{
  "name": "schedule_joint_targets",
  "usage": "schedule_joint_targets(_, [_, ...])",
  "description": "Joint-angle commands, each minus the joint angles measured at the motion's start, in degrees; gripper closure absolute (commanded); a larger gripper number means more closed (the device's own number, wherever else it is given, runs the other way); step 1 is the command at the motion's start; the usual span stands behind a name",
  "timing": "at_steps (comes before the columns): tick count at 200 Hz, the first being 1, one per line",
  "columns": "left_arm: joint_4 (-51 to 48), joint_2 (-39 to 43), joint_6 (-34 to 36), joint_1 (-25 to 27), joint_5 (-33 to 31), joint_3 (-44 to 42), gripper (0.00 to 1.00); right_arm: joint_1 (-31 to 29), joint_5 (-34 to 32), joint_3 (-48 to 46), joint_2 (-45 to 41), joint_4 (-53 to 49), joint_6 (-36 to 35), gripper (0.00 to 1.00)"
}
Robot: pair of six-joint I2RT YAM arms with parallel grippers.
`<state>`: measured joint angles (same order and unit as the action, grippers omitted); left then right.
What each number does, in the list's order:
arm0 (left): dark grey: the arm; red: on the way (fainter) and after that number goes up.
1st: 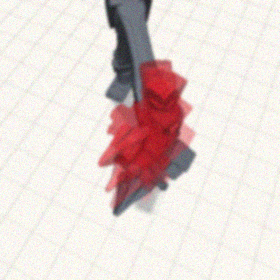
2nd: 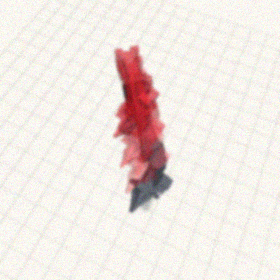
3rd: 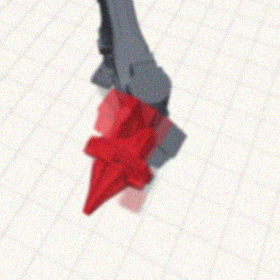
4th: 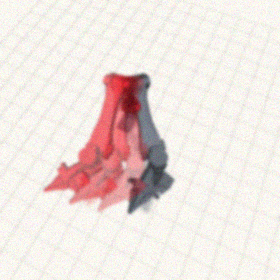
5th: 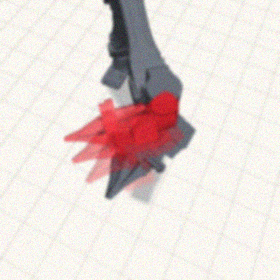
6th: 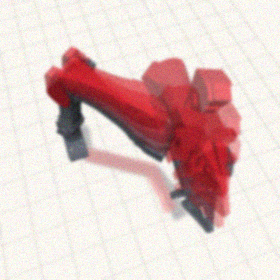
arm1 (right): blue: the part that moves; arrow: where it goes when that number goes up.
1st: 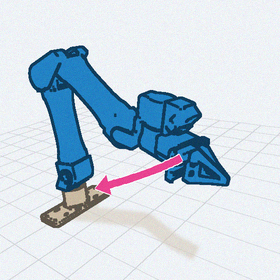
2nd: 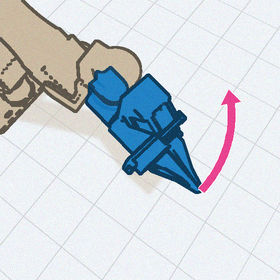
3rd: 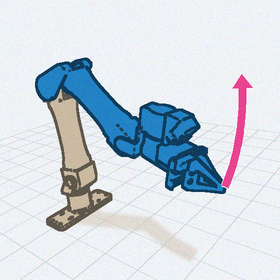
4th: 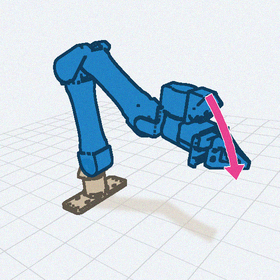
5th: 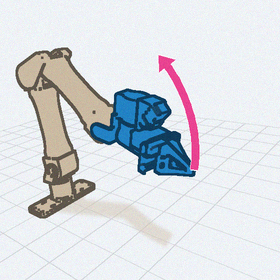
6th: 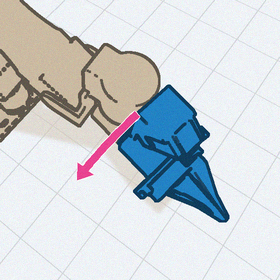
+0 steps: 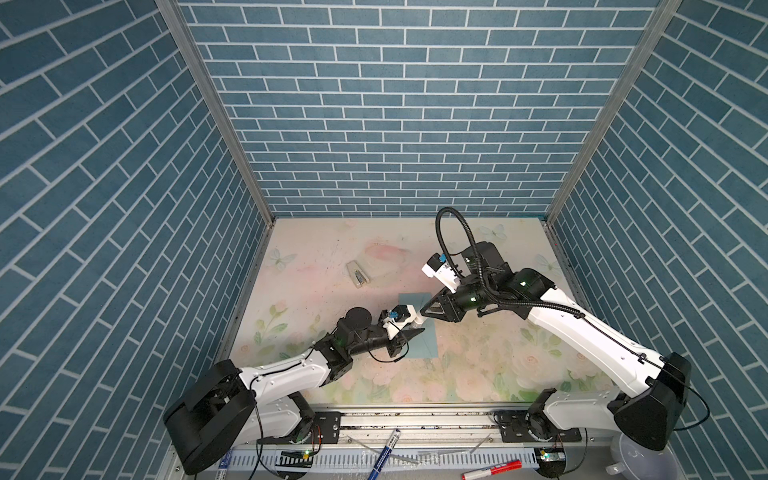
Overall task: Place the letter into the envelope and seal it
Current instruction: 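Carry the clear cap with the right gripper toward the left-held glue stick, then press the clear cap down onto the glue stick top with the right gripper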
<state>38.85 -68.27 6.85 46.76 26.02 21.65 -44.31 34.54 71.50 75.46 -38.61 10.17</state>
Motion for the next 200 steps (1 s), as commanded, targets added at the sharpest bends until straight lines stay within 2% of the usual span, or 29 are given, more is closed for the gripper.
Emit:
schedule_joint_targets(1, [1.18, -0.43, -0.17, 0.17, 1.38, 1.1, 1.0, -1.38, -1.13, -0.58, 1.0, 0.64, -0.77, 0.84])
schedule_joint_targets(200, [2.48, 0.44, -1.67, 0.17, 0.83, 0.84, 1.0, -9.82, -14.48, -0.45, 2.17, -1.18, -4.72, 0.89])
